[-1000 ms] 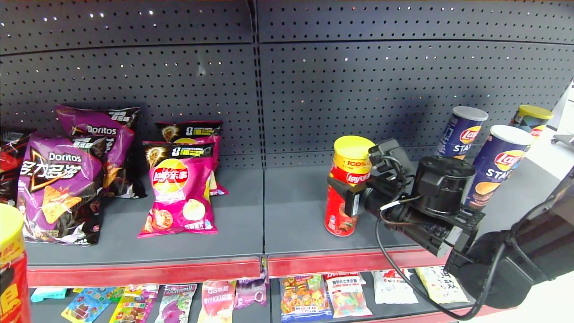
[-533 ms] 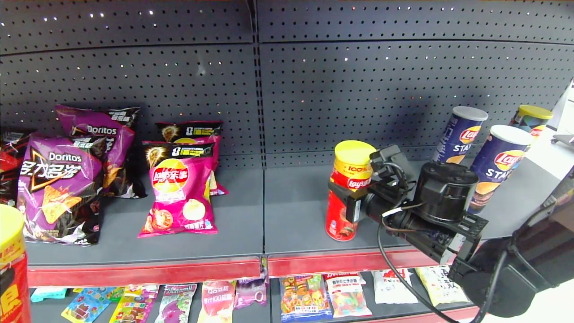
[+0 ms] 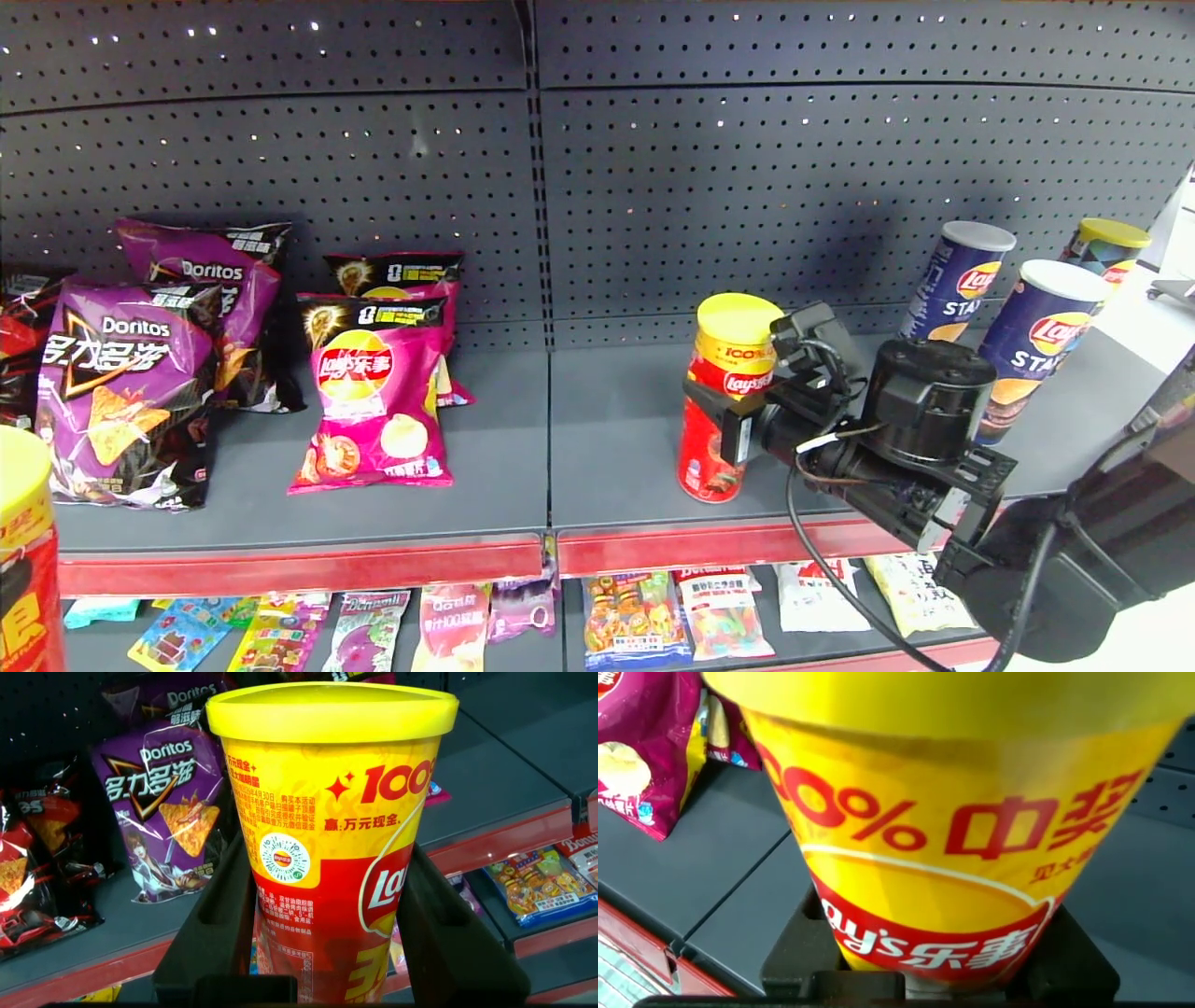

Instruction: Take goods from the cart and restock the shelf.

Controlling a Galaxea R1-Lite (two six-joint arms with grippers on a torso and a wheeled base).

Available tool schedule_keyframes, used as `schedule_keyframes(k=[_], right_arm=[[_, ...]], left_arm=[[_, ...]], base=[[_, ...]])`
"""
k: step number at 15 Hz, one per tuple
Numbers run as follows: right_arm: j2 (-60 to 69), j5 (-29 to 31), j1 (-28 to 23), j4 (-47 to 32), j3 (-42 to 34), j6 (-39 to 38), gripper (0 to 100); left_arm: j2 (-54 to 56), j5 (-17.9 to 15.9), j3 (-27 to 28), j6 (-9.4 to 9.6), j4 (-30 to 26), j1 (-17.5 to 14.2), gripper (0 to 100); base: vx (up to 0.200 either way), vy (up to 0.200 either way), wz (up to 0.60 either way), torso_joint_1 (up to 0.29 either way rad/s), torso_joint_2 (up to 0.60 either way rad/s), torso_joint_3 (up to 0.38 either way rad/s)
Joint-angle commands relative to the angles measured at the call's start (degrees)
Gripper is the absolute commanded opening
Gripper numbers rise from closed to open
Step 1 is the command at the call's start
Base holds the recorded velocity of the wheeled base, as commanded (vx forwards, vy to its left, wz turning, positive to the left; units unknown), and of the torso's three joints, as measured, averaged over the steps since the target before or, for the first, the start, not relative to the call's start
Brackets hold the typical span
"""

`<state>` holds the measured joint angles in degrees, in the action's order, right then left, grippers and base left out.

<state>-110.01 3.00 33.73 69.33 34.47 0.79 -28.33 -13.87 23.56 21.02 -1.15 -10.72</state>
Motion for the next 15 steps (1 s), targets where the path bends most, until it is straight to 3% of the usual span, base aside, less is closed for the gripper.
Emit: schedule_keyframes(k=[1,6,7,15], right_arm=[[-0.21,-0.01,0.11,-0.07,-0.55,0.0,0],[-0.38,-0.01,0.19,-0.07,-0.64,-0.09,0],[-0.47,-0.1,0.11,-0.07,-0.64,-0.09,100],[1.2,-0.1,0.19,-0.07,-1.69,-0.18,100]], left_arm=[[0.03,-0.01,-0.01,-0.01,0.0,-0.01,0],[-0.06,-0.1,-0.1,-0.01,0.0,-0.01,0],[-0.06,-0.1,-0.19,-0.01,0.0,-0.01,0],[-0.06,-0.1,-0.19,-0.01,0.0,-0.01,0]], base=[[0.0,0.0,0.0,0.0,0.0,0.0],[0.0,0.0,0.0,0.0,0.0,0.0],[0.0,0.0,0.0,0.0,0.0,0.0],[0.0,0.0,0.0,0.0,0.0,0.0]])
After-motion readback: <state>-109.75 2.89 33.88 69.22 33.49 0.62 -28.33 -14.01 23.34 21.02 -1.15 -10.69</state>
